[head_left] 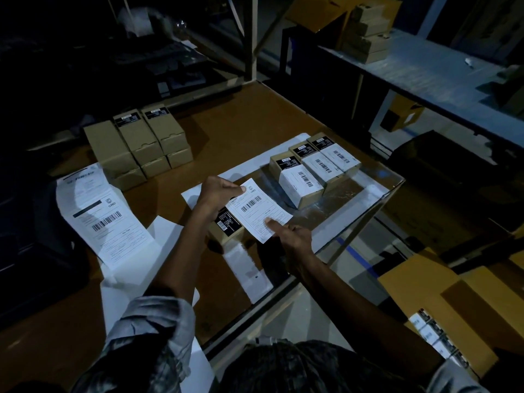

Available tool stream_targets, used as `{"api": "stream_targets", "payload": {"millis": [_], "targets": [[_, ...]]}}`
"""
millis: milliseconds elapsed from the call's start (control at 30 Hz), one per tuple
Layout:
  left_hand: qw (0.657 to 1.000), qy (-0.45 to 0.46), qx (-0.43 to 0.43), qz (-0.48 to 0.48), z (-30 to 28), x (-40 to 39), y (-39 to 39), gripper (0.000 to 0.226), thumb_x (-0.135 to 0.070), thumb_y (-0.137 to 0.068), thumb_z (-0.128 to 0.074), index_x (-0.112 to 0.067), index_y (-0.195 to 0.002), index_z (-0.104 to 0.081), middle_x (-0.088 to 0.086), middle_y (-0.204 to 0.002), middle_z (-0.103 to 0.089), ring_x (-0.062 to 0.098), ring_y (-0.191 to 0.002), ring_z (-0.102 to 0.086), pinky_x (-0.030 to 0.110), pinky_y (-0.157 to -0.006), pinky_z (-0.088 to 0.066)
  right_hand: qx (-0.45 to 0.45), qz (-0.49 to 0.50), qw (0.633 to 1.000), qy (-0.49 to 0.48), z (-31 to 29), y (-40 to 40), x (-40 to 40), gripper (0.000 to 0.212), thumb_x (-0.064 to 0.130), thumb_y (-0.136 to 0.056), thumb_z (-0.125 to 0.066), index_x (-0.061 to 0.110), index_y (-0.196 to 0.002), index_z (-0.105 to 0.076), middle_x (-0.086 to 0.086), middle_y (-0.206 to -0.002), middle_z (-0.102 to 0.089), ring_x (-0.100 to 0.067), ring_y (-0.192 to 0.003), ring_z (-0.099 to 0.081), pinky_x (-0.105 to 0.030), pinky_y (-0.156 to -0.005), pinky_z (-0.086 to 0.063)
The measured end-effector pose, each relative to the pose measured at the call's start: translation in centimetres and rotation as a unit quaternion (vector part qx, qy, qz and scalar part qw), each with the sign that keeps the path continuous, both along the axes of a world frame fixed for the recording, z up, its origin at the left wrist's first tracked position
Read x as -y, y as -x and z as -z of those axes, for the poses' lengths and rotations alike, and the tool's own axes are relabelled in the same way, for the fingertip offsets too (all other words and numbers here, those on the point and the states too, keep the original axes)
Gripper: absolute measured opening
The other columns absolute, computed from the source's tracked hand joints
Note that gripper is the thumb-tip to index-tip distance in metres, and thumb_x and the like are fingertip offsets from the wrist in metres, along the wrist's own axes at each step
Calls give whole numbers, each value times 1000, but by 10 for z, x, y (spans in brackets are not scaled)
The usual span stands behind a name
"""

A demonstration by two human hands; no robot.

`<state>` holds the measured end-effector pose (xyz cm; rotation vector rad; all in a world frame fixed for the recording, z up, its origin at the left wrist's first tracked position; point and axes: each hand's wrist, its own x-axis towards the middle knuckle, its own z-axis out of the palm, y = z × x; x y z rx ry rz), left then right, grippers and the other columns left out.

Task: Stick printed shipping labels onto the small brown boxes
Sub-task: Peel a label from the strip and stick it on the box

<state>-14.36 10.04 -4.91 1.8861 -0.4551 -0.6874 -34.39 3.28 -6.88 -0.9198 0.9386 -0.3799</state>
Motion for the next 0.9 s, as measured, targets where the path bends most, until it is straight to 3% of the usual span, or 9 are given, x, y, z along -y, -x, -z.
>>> {"api": "stream_targets", "payload": {"millis": [100,400,600,733,900], "targets": [[1000,-3,-7,-8,-4,0,2,14,-12,-85,-78,1,-92,-75,8,-78,-73,10,-53,-69,17,-45,-50,-9,9,1000,0,2,-3,1,24,7,-82,-81,-3,-102,-72,-12,-100,-77,-26,-91,-76,-44,-86,-61],[1000,-13,-7,-12,-5,2,3,16,-11,-84,-78,2,-92,-75,11,-81,-74,10,-51,-69,18,-44,-50,-12,13,1000,-13,-1,-1,2,25,7,-82,-81,-3,-102,-70,-13,-97,-78,-24,-85,-77,-37,-74,-63],[1000,-16,-5,-11,-4,4,3,16,-12,-83,-79,2,-91,-75,11,-80,-75,16,-59,-72,20,-47,-52,-14,16,1000,-21,-3,-1,2,18,6,-83,-80,0,-97,-70,-14,-99,-77,-25,-86,-77,-38,-78,-63],[1000,-17,4,-7,-3,5,2,16,-13,-83,-80,1,-91,-76,13,-83,-76,25,-70,-74,26,-57,-58,-3,12,1000,-21,-3,0,2,15,5,-83,-79,1,-95,-70,-15,-99,-77,-25,-86,-77,-34,-72,-64],[1000,-24,9,-6,2,6,1,12,-14,-83,-80,-3,-87,-77,13,-83,-76,28,-72,-75,37,-70,-60,-12,8,1000,-27,0,-1,4,26,7,-83,-80,-2,-105,-69,-12,-98,-78,-24,-87,-77,-38,-75,-63]]}}
